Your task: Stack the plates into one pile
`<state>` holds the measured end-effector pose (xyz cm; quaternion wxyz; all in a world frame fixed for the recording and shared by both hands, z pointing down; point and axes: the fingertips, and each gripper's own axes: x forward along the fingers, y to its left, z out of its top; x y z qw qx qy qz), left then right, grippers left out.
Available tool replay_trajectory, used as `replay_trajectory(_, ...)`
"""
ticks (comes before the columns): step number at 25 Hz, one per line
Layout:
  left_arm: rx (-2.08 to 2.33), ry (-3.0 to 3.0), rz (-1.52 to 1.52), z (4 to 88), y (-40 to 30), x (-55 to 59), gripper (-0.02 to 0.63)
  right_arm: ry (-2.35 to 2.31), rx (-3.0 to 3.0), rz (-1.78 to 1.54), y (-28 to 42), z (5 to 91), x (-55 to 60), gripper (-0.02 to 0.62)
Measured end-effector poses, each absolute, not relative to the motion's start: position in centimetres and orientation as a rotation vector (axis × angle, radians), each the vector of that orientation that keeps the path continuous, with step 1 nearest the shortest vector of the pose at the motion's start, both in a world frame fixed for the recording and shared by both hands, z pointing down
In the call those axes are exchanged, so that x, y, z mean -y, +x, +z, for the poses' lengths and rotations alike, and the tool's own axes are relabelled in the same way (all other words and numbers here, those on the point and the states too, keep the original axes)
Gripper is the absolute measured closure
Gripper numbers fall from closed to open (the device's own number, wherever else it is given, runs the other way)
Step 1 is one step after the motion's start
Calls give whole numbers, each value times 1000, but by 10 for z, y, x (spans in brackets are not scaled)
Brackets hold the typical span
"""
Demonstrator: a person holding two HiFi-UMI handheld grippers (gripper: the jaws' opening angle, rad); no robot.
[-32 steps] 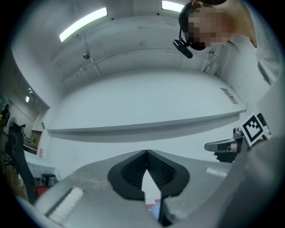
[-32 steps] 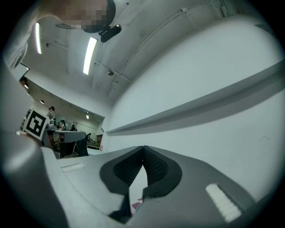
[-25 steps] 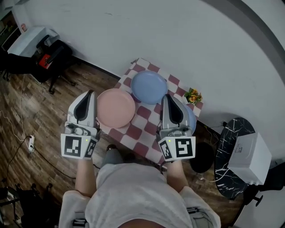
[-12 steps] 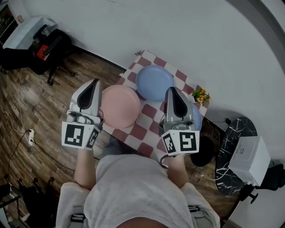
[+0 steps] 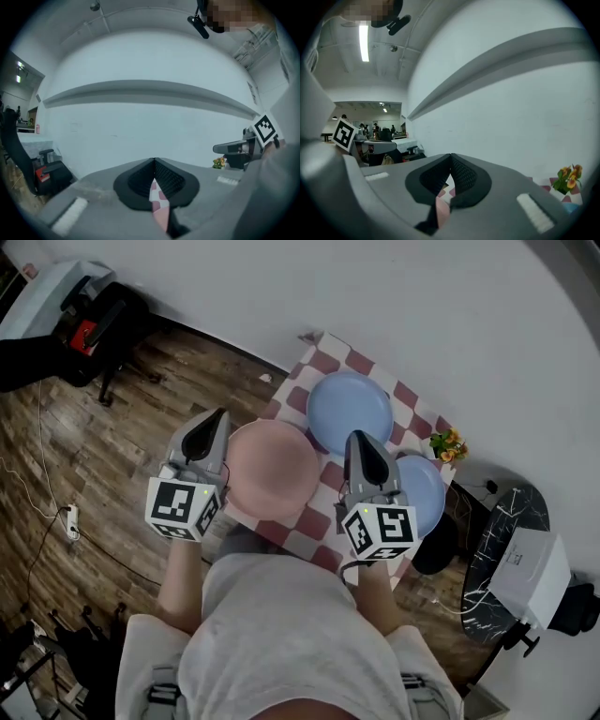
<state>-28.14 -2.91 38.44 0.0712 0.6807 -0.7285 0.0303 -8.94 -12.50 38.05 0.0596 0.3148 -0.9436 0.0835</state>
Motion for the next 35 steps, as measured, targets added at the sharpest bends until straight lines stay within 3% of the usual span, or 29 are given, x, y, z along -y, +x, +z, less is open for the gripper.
replay_trajectory(18,1649,1876,493,584,-299,26,600,988,2279,817,-72,582,85,570)
replay_trajectory(20,1617,1863,514,597,-299,26,556,1008,2245,849,-68,592,83,553)
replay_trajectory(27,1539,1807,546,629,-300,23,506,1042,2144,942,-56,622,77,484)
replay_trajectory(35,1416,1768,579,657,-289,12,480,968,2105,1016,-65,641,62,474)
